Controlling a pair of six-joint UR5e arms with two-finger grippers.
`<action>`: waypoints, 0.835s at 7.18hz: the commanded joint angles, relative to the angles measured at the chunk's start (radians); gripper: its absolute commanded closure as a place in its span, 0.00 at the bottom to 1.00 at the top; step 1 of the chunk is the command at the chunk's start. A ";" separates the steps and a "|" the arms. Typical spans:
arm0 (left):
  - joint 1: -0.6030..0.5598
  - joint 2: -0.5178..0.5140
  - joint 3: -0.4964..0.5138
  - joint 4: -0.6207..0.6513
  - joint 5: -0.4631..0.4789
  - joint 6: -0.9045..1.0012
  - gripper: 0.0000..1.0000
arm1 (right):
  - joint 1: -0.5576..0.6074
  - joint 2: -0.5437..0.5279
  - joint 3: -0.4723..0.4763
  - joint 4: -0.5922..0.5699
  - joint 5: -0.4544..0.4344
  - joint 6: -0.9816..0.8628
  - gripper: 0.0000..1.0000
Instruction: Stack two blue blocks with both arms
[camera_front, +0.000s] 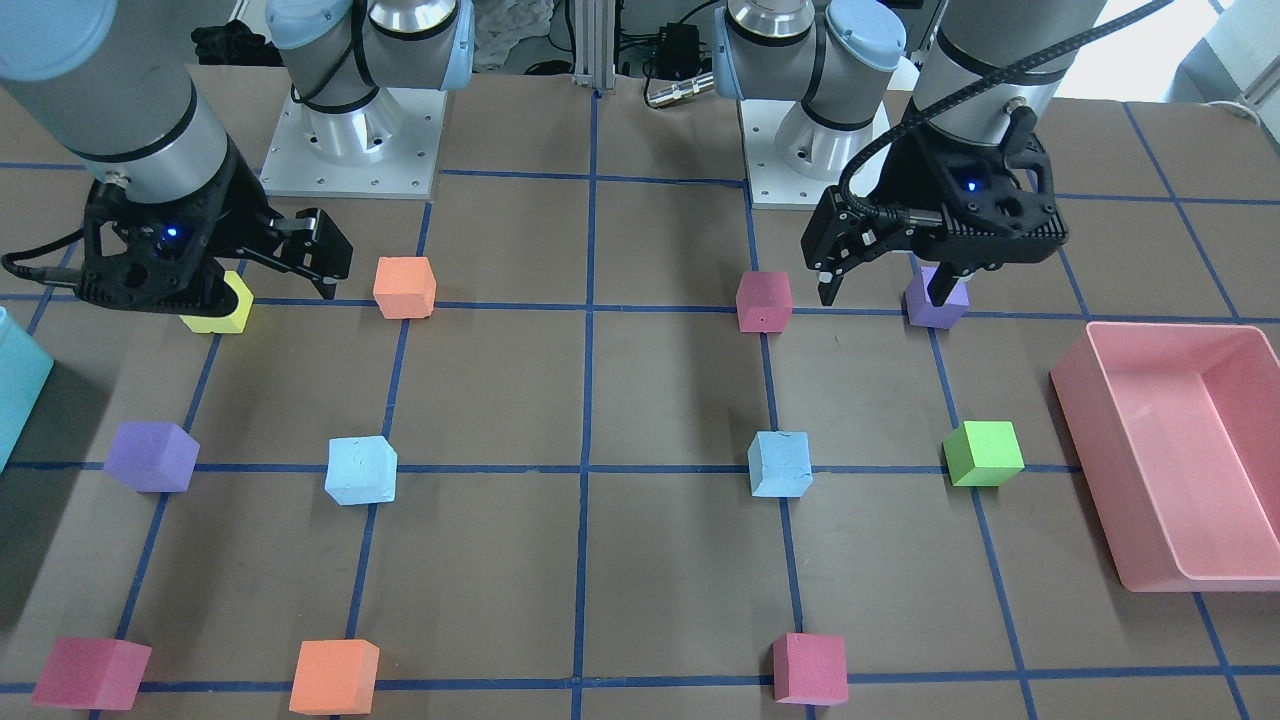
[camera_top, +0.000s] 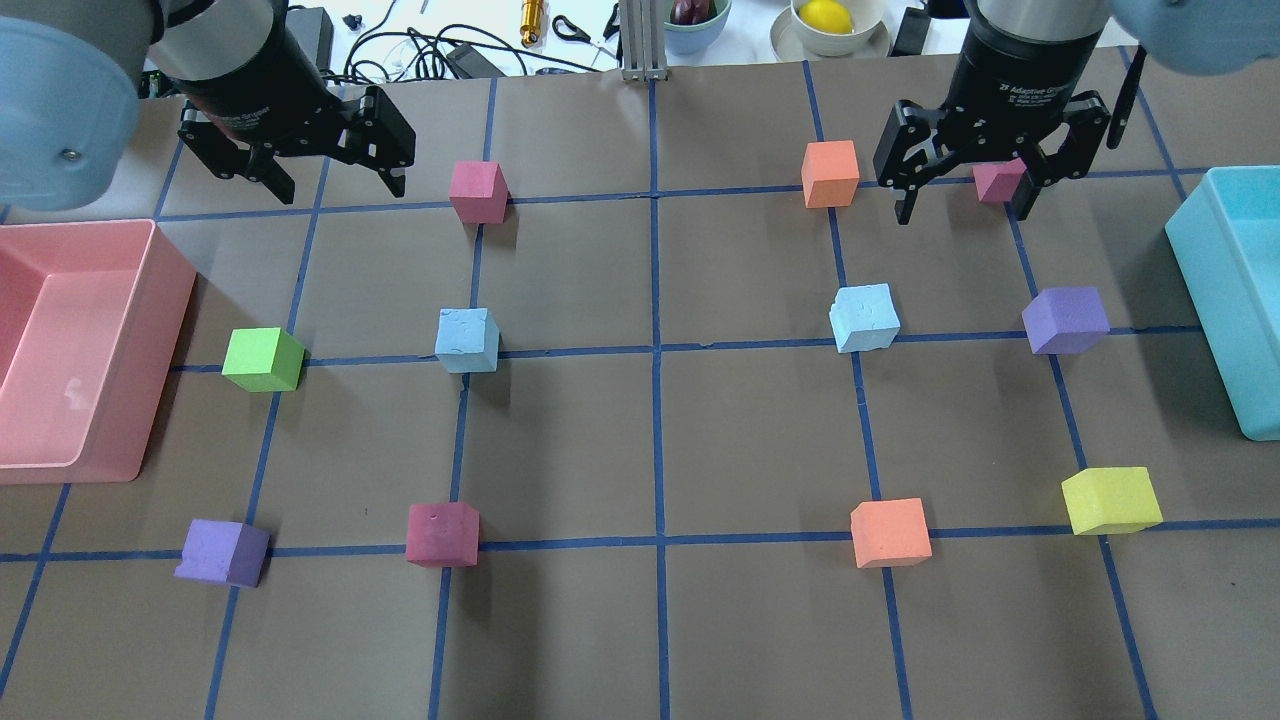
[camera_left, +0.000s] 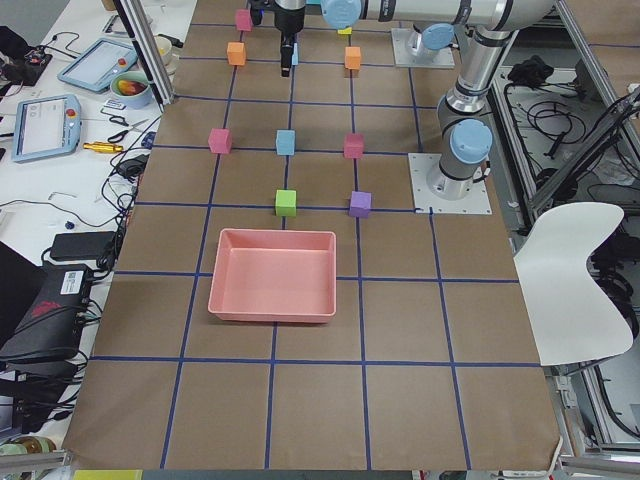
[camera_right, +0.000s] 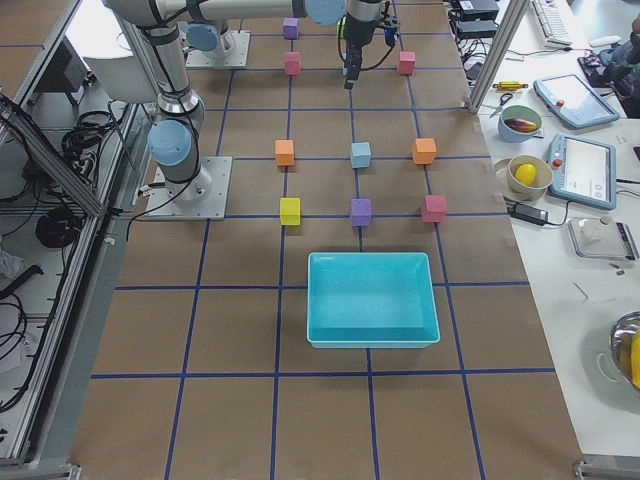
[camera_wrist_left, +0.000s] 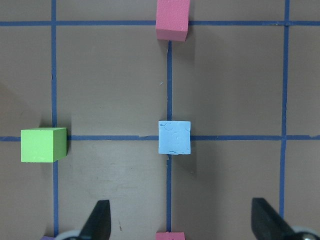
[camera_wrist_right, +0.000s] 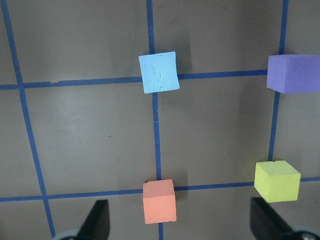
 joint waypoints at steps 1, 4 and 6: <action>-0.001 0.010 0.006 -0.053 -0.021 -0.023 0.00 | -0.009 0.086 0.010 -0.076 0.002 -0.004 0.00; 0.008 0.011 0.008 -0.053 -0.015 -0.011 0.00 | -0.008 0.192 0.099 -0.255 0.003 -0.141 0.00; 0.005 0.011 0.008 -0.053 -0.015 -0.011 0.00 | -0.008 0.211 0.209 -0.424 0.005 -0.142 0.00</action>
